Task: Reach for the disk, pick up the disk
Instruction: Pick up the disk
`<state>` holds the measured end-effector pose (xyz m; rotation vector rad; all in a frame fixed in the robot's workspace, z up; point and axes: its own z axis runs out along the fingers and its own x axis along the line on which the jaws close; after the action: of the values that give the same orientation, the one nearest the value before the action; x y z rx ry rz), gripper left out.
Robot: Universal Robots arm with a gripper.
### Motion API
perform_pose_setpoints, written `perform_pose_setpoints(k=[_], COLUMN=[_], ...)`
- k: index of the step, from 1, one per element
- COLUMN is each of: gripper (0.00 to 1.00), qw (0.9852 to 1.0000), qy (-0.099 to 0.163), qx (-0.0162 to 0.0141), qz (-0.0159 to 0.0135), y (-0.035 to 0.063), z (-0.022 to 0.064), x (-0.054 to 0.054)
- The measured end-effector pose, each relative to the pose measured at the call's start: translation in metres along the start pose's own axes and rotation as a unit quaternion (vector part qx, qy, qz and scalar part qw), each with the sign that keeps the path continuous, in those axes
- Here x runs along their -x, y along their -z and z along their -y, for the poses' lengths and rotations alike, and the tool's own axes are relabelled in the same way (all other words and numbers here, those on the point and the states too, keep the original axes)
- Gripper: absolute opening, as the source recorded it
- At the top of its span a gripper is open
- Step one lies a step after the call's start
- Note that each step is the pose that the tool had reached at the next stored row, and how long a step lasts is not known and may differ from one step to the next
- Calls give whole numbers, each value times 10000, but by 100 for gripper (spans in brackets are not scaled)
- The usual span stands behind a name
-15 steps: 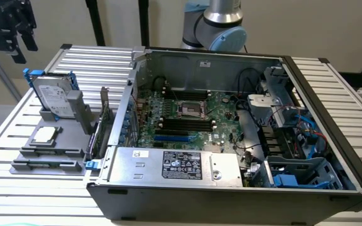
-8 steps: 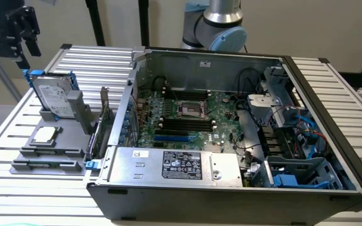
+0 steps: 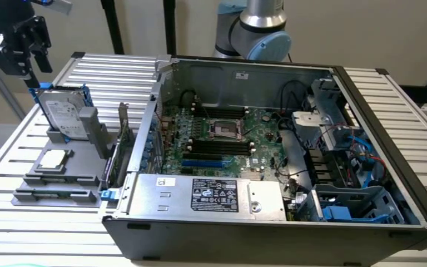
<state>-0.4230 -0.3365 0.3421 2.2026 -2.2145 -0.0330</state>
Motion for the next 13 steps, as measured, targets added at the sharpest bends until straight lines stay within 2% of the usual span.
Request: perform_pose_setpoints(k=[13], gripper=[60], qw=[10000], qy=[4], qx=[0], qz=[0], y=[-236], z=[7], x=[-10])
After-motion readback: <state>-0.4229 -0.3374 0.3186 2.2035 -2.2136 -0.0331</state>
